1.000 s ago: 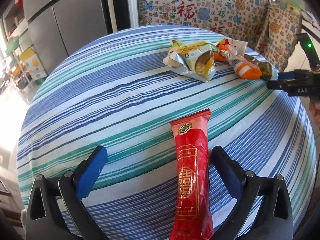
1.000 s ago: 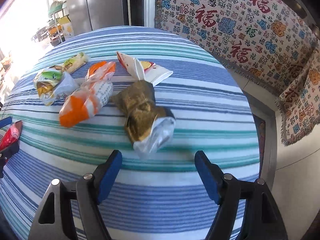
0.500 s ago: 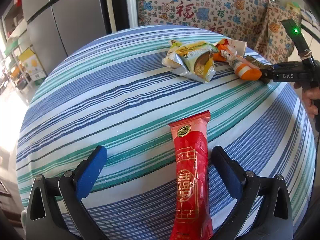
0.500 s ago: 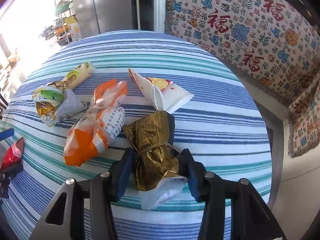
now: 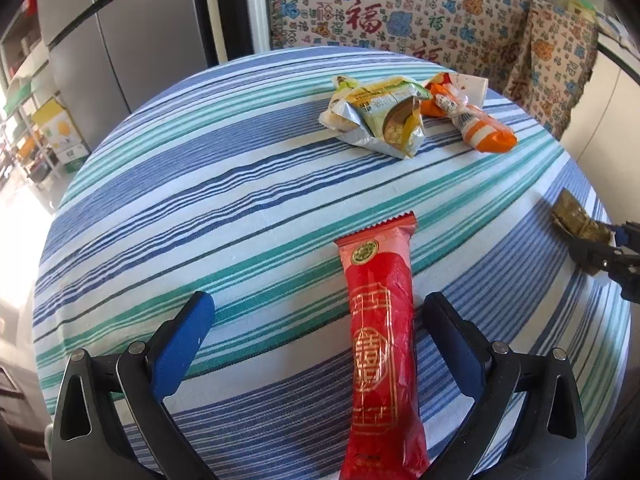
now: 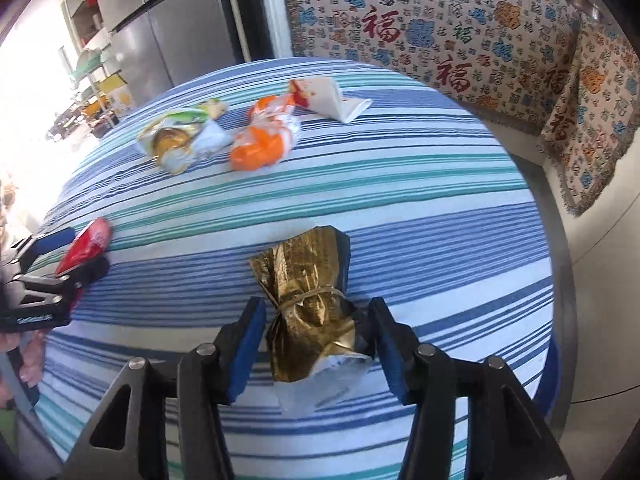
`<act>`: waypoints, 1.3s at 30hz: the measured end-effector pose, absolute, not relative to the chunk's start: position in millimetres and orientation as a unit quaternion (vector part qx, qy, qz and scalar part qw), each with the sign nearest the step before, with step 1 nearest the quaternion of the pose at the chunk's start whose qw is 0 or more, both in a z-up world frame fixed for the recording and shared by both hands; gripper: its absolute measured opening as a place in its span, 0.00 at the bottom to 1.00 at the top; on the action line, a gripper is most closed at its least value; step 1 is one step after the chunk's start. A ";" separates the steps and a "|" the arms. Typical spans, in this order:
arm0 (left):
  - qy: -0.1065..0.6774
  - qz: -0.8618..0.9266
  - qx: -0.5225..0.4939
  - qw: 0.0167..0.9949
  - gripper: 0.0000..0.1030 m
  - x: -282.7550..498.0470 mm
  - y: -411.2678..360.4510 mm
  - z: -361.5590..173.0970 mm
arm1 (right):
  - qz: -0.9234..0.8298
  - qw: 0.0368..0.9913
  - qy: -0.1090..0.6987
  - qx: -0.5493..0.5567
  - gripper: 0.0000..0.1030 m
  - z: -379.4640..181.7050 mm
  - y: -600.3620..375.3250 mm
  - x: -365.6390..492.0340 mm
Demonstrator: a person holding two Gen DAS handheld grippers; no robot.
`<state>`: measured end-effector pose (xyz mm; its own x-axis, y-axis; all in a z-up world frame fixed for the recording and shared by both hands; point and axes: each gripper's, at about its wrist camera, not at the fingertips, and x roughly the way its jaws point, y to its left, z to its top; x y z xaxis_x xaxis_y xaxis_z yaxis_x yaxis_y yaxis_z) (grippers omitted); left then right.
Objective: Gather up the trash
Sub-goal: 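Carry the red snack bar and gold package over the blue wastebasket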
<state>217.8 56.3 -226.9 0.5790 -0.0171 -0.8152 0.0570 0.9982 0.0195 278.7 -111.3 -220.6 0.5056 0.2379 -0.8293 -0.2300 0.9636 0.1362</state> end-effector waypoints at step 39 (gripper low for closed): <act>0.444 -0.147 -0.034 0.883 0.12 192.1 27.6 -196.0 | 0.153 0.862 0.482 -0.043 0.41 -176.6 -135.9 266.9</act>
<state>192.1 27.6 -196.0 0.5623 -0.2897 -0.7745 0.2299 0.9545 -0.1901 266.9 -135.9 -176.6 0.4886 0.2222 -0.8438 -0.3043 0.9497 0.0739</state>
